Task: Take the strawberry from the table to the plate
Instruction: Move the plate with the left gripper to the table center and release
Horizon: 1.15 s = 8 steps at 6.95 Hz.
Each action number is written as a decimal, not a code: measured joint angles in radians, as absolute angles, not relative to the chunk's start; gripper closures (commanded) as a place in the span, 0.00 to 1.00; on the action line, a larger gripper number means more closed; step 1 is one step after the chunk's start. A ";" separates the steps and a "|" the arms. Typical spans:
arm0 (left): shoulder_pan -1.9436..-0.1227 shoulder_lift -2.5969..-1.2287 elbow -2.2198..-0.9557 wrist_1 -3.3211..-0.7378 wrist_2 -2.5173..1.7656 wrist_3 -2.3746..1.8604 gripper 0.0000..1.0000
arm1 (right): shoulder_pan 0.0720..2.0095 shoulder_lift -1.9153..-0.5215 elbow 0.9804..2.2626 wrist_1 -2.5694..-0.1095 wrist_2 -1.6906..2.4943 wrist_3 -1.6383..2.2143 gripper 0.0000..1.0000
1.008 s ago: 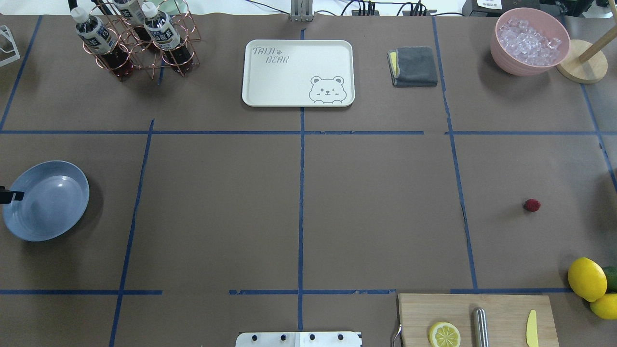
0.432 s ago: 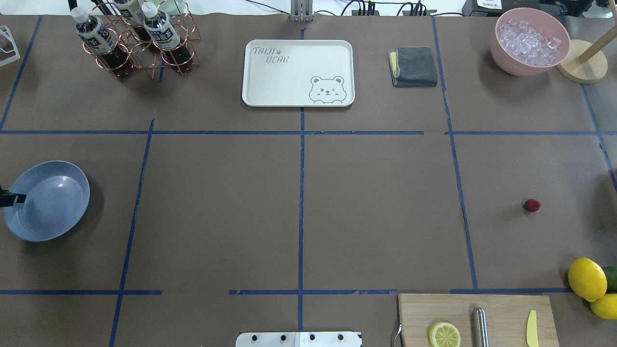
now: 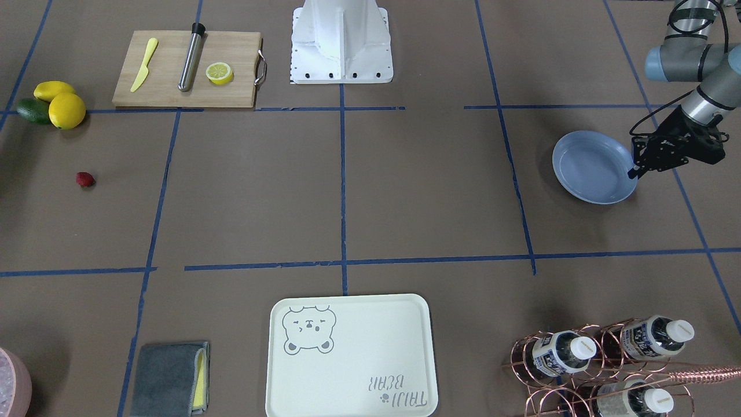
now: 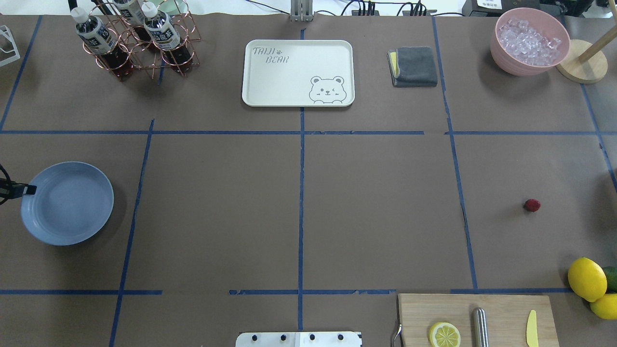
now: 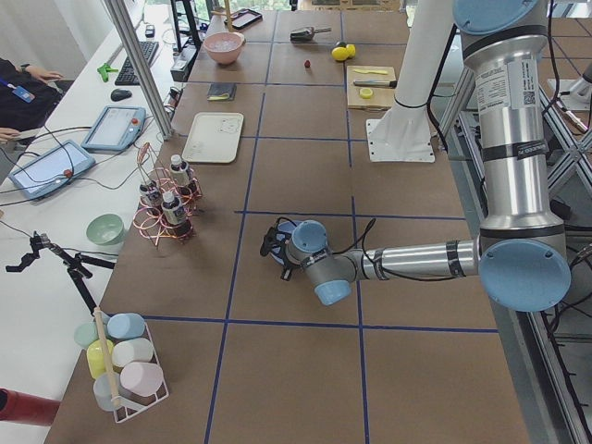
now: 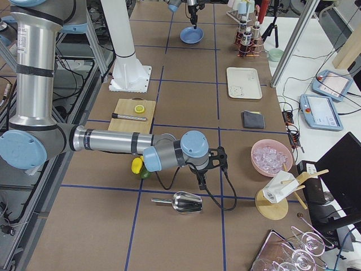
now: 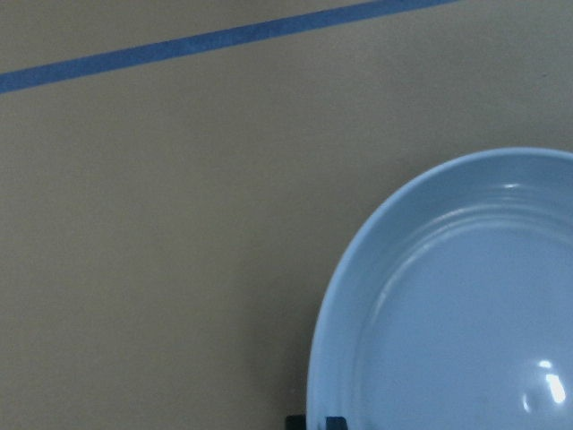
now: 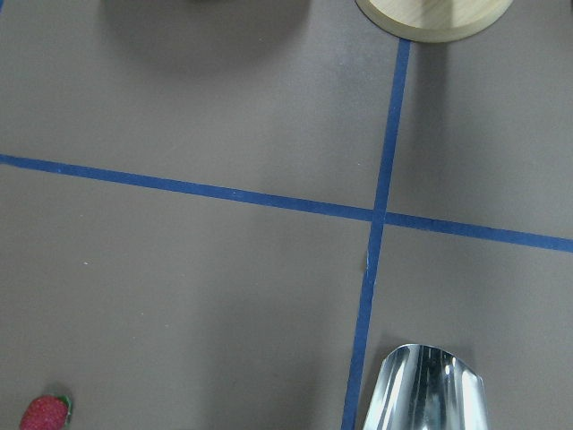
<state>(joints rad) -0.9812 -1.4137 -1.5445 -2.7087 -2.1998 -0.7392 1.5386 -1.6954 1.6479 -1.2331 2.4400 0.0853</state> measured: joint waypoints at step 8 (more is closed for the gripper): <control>-0.542 -2.028 -1.665 -2.211 -1.995 -1.241 1.00 | 1.540 -1.700 1.652 -1.232 2.441 0.086 0.00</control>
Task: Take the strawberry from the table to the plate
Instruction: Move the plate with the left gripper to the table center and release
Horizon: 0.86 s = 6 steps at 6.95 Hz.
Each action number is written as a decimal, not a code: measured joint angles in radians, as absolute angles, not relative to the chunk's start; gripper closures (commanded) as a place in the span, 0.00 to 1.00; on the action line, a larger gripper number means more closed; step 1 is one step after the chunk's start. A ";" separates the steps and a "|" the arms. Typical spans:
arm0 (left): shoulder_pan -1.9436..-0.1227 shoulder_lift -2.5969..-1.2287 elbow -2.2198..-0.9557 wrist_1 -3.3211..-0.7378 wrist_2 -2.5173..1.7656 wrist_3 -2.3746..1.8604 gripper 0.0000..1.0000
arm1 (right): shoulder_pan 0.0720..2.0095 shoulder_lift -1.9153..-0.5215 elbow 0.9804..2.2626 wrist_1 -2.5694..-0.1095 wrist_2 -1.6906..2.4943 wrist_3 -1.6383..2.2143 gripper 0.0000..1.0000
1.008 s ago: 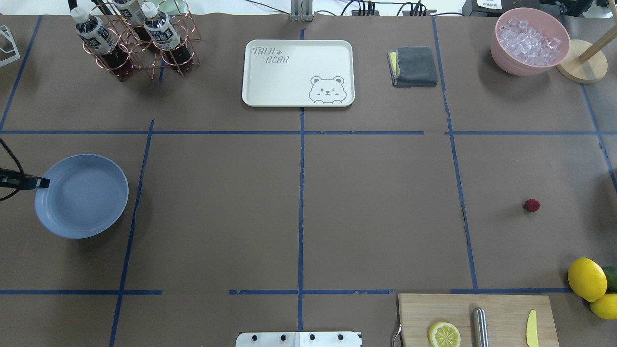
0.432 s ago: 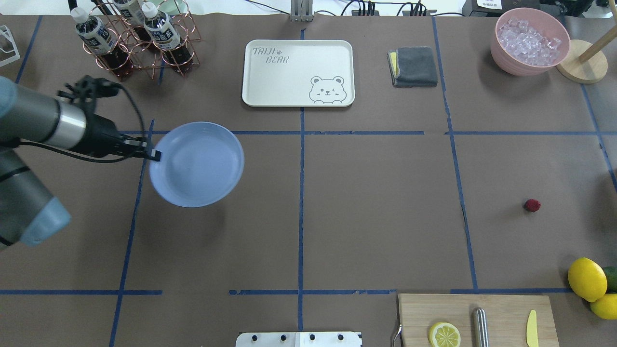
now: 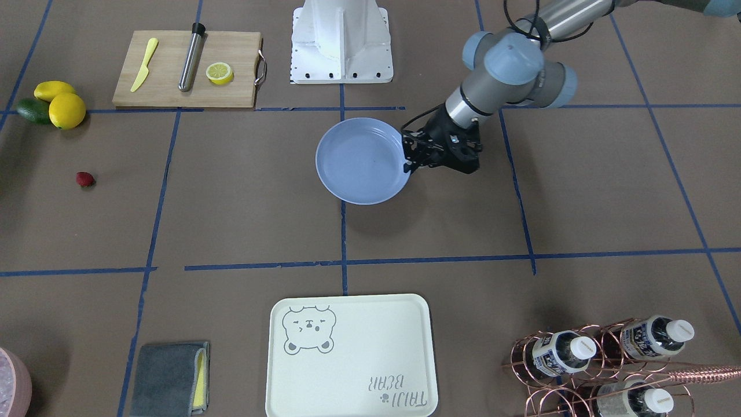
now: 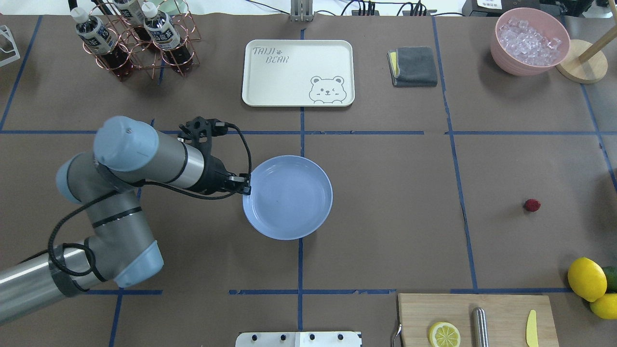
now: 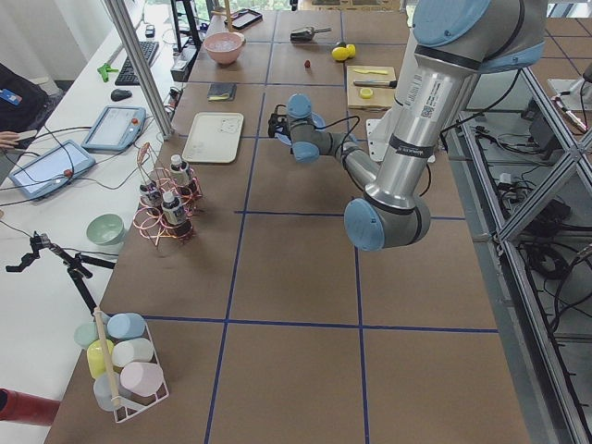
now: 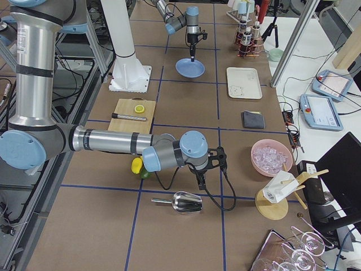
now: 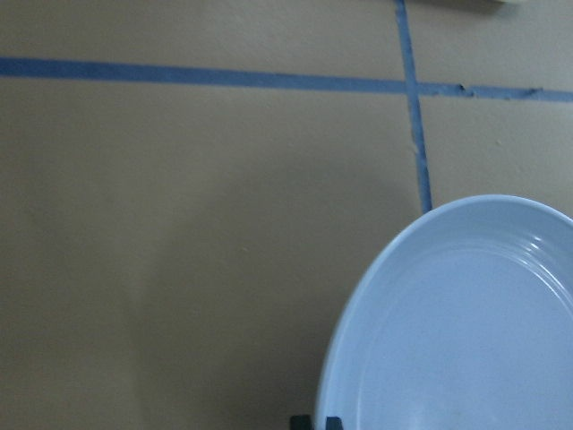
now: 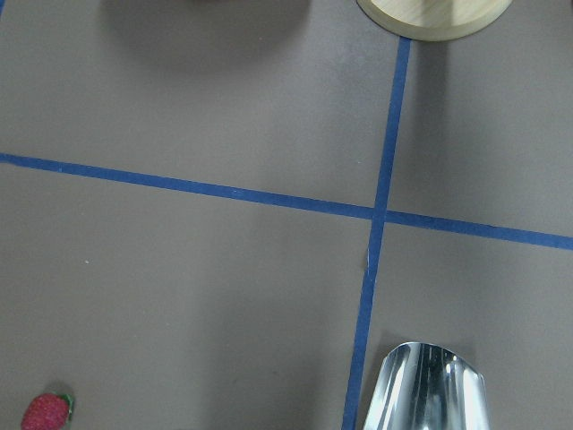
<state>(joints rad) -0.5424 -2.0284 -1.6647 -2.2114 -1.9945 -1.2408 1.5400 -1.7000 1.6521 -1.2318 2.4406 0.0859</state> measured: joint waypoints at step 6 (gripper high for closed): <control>-0.491 -2.088 -1.569 -2.210 -1.934 -1.237 1.00 | 1.540 -1.700 1.658 -1.232 2.439 0.087 0.00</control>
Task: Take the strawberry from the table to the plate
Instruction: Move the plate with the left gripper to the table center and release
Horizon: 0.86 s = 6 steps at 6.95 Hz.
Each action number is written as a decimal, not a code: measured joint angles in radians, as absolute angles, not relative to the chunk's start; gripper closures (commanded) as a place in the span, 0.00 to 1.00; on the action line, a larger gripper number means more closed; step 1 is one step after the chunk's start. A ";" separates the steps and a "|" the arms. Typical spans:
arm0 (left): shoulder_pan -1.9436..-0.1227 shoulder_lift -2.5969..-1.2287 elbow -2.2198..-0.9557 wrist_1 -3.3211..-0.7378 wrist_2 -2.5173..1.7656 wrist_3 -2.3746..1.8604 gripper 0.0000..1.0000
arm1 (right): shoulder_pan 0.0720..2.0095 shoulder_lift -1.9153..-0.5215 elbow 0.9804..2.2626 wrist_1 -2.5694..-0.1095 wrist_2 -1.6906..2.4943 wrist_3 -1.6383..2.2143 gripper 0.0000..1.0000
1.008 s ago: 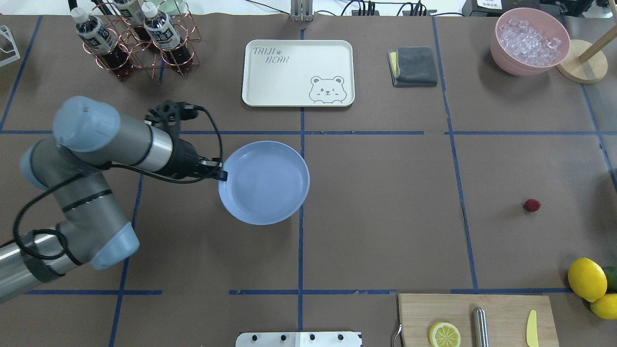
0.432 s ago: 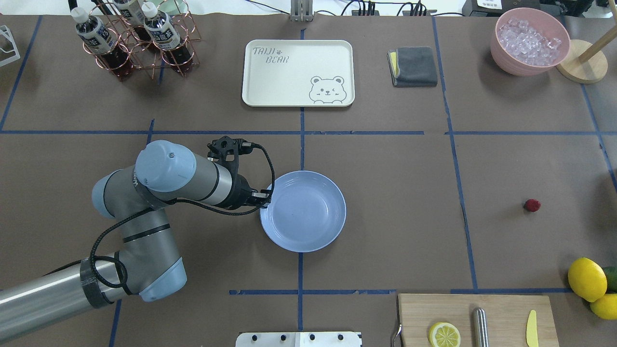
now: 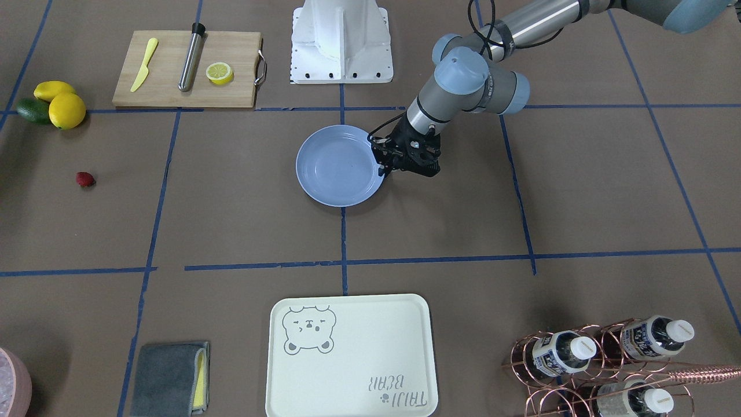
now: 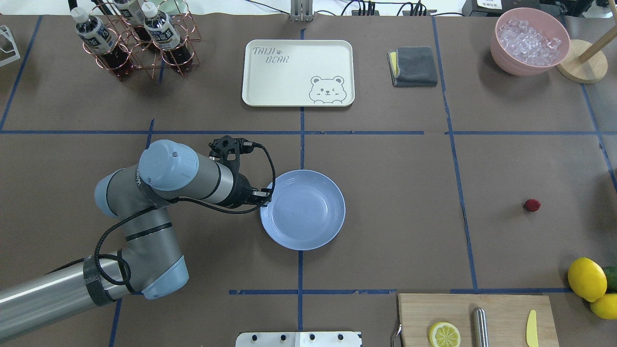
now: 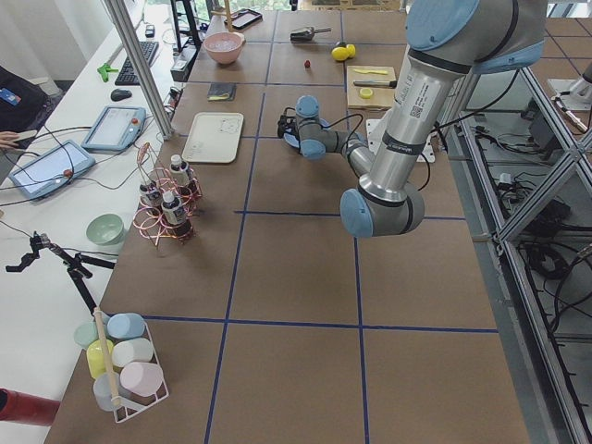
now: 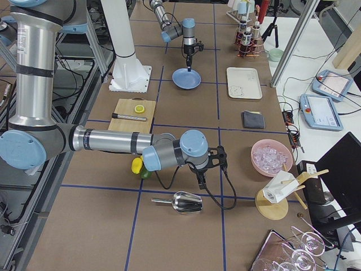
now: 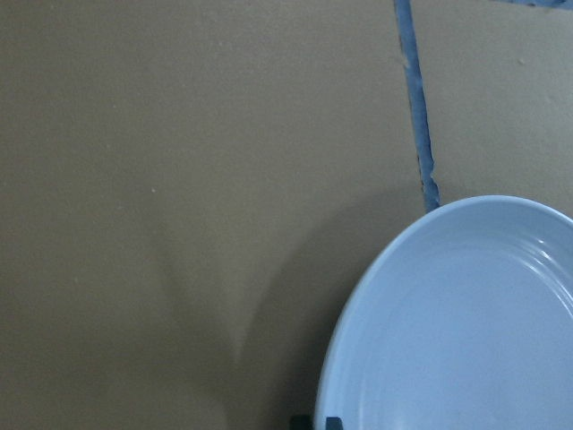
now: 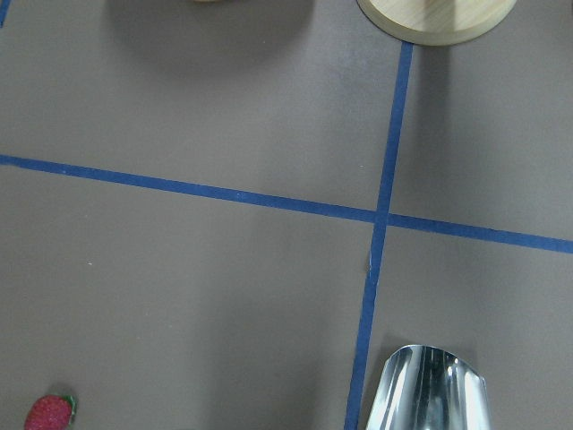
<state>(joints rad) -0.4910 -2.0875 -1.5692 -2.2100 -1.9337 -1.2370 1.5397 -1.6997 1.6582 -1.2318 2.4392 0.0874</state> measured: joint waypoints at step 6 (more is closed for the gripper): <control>-0.500 -2.088 -1.559 -2.208 -1.934 -1.225 0.00 | 1.539 -1.696 1.658 -1.232 2.439 0.088 0.00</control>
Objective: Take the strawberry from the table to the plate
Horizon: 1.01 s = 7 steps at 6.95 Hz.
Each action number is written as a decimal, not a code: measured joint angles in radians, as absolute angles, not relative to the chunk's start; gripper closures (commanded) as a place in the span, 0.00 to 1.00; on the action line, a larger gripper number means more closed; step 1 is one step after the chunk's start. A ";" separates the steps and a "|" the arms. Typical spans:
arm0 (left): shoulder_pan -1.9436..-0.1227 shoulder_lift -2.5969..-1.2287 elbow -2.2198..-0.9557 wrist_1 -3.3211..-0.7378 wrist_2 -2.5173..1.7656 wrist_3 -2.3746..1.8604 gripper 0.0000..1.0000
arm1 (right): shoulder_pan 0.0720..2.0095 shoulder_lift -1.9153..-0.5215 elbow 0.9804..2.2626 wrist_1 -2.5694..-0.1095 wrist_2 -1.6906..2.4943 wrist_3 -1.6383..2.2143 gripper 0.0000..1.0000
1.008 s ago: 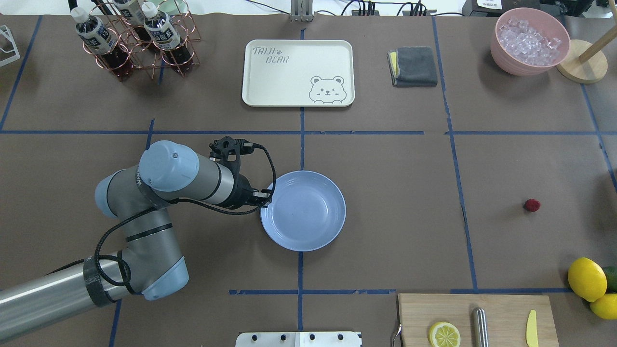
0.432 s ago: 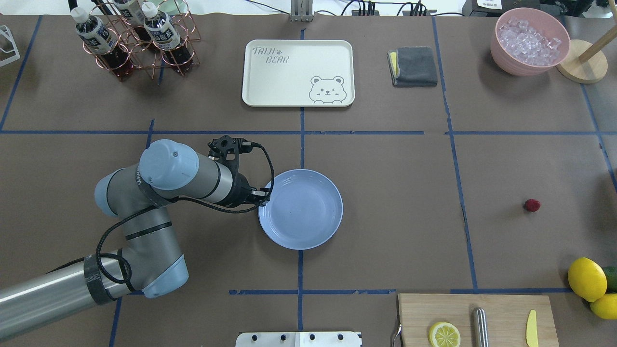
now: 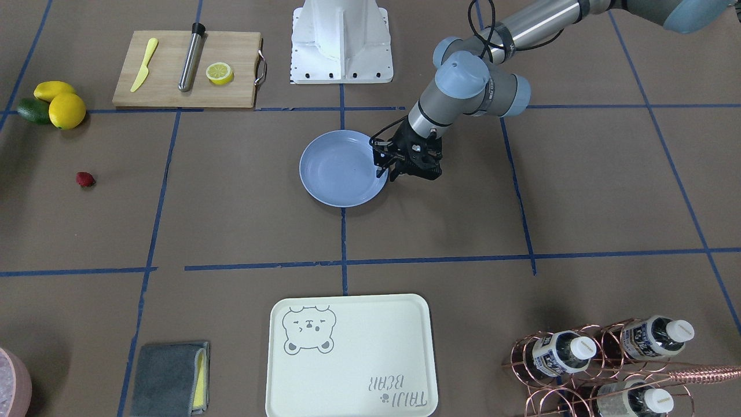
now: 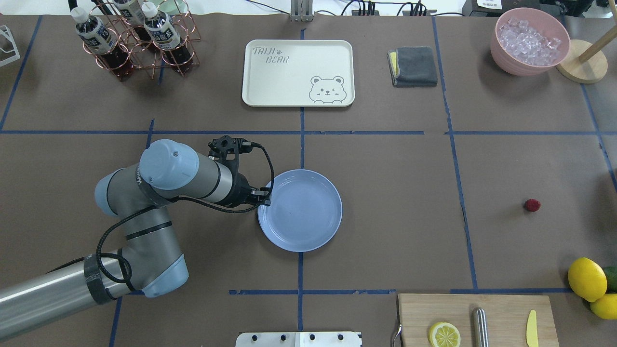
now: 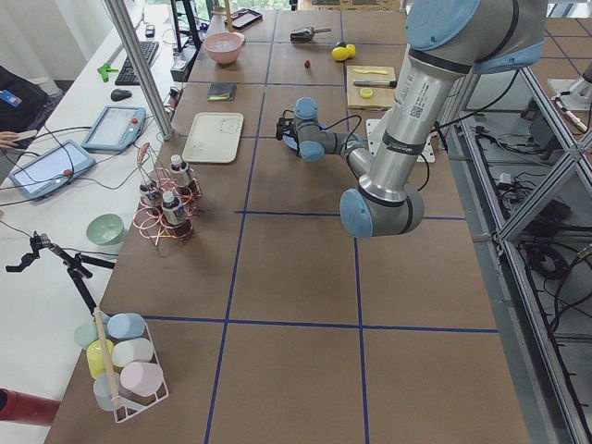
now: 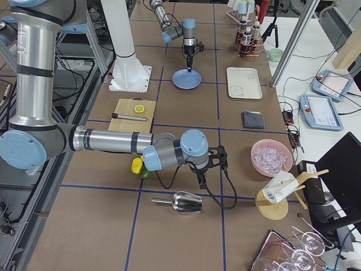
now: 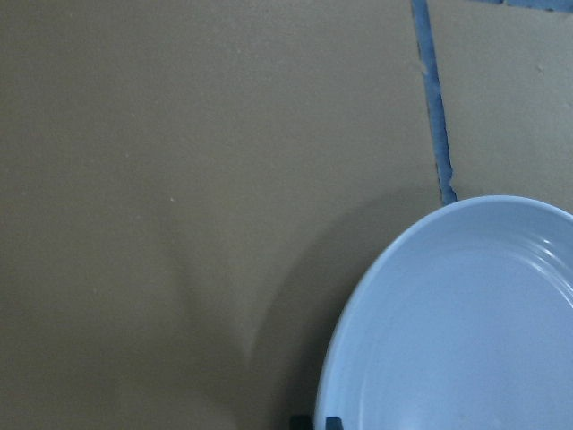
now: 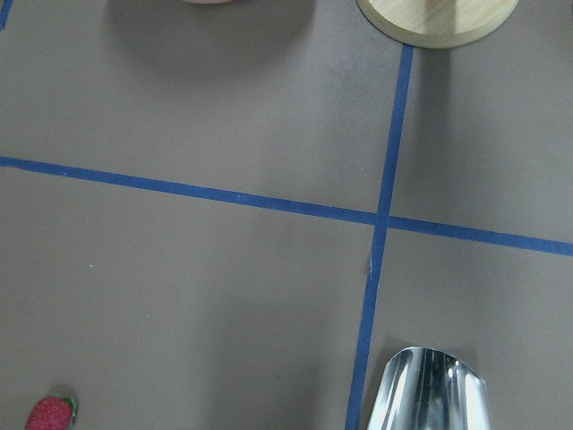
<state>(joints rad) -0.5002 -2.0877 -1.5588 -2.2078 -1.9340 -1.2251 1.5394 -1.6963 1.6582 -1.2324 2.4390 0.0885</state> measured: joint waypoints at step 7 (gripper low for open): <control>-1.213 -1.857 -1.653 -1.748 -2.157 -0.212 0.00 | 1.482 -1.692 1.760 -1.140 2.446 0.094 0.00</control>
<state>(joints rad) -1.2125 -1.8575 -1.6532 -1.7476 -2.1571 -0.2121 1.4822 -1.6919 1.7602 -1.1396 2.4456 0.0938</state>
